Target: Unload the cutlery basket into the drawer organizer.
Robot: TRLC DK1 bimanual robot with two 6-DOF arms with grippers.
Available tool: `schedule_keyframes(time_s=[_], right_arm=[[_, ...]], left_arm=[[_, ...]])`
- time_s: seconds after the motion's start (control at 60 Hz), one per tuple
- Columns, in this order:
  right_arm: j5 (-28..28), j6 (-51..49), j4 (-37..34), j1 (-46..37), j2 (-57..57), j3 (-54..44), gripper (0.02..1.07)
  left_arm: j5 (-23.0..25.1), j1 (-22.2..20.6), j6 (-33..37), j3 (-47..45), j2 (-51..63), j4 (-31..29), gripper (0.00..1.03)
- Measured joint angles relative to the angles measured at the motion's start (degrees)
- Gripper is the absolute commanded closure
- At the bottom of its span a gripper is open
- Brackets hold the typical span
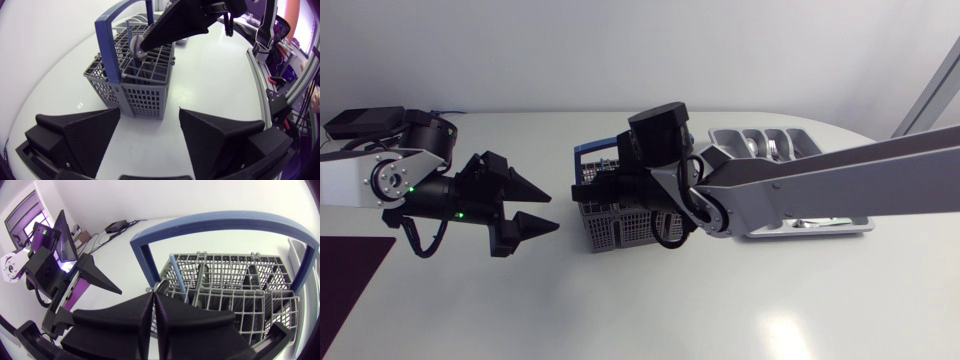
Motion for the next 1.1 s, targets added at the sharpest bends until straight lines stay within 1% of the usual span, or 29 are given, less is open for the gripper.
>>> schedule_keyframes(time_s=[0.35, 0.767, 1.1], right_arm=[[-1.6, -0.1, 0.0, 0.5, -1.8, -0.1, 0.98], [-2.8, -1.6, 0.0, 0.6, -7.0, -1.9, 0.98], [-3.5, -4.2, 1.5, 2.8, -11.6, -3.7, 0.99]], left_arm=[[0.0, 0.0, 0.0, 0.0, 0.0, 0.0, 0.05], [0.0, -0.2, 0.0, 0.0, 0.0, 0.0, 0.05], [0.0, -0.5, 0.0, 0.0, -0.4, 0.0, 0.05]])
